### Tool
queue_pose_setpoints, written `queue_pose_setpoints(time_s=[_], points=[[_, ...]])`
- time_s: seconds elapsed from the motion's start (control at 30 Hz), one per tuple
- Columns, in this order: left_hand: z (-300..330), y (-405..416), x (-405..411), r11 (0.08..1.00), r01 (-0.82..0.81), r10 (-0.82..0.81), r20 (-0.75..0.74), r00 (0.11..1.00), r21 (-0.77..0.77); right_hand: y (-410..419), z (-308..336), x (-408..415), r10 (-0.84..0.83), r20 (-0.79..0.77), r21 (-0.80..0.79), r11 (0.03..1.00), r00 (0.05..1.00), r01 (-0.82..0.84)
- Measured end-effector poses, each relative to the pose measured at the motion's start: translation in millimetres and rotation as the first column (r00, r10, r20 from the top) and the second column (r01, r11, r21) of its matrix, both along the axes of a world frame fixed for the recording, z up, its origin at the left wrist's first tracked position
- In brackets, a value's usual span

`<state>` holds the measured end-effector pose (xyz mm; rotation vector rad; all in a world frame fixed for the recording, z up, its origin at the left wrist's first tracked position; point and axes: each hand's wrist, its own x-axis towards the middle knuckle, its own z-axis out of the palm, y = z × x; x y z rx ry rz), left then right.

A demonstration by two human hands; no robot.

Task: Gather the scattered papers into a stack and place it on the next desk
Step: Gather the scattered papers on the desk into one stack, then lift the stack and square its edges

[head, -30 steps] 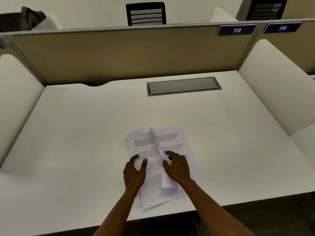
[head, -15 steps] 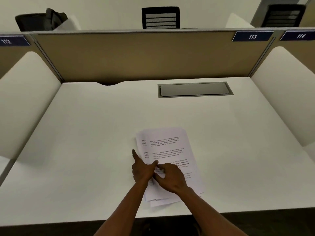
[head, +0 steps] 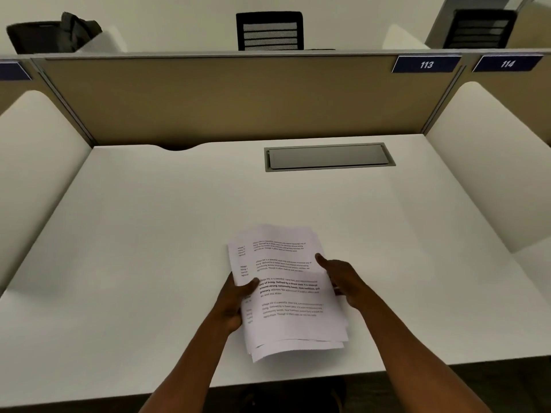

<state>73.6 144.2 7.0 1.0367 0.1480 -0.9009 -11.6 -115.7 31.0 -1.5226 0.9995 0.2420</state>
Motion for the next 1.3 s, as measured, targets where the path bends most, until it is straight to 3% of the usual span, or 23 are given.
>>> queue_pose_setpoints(time_s=[0.13,0.23,0.37,0.5,0.6,0.77,0.93,1.13,1.3], points=[[4,-4,4,0.997,0.074,-0.075,0.029,0.997,0.021,-6,-7,-7,-0.141,0.076,0.371,0.923,0.987,0.103],[8,-9,5,0.983,0.130,-0.141,0.083,0.987,0.130,-9,-8,-12,-0.149,0.126,0.485,0.872,0.981,0.070],[9,-20,11,0.943,0.133,-0.185,0.148,0.972,0.305,-13,-7,-9,-0.116,0.200,0.403,0.915,0.973,0.027],[2,-28,19,0.898,0.037,-0.134,0.192,0.972,0.438,-32,-2,-6,-0.243,0.167,0.262,0.945,0.955,0.195],[-3,-38,18,0.867,-0.008,-0.112,0.211,0.971,0.499,-37,-11,-5,-0.212,0.138,0.177,0.966,0.967,0.187],[-10,-52,10,0.837,-0.074,-0.077,0.251,0.965,0.542,-36,-18,-5,-0.261,0.132,0.259,0.940,0.956,0.221],[-9,-68,12,0.743,-0.161,-0.076,0.321,0.944,0.650,-43,-24,-3,-0.120,0.168,0.137,0.986,0.978,0.097],[10,-86,29,0.789,-0.208,0.024,0.310,0.950,0.578,-49,-3,13,-0.124,0.313,0.099,0.990,0.942,0.098],[57,-103,49,0.894,-0.316,0.142,0.469,0.872,0.318,-64,41,30,-0.084,0.548,0.005,0.995,0.833,0.097]])
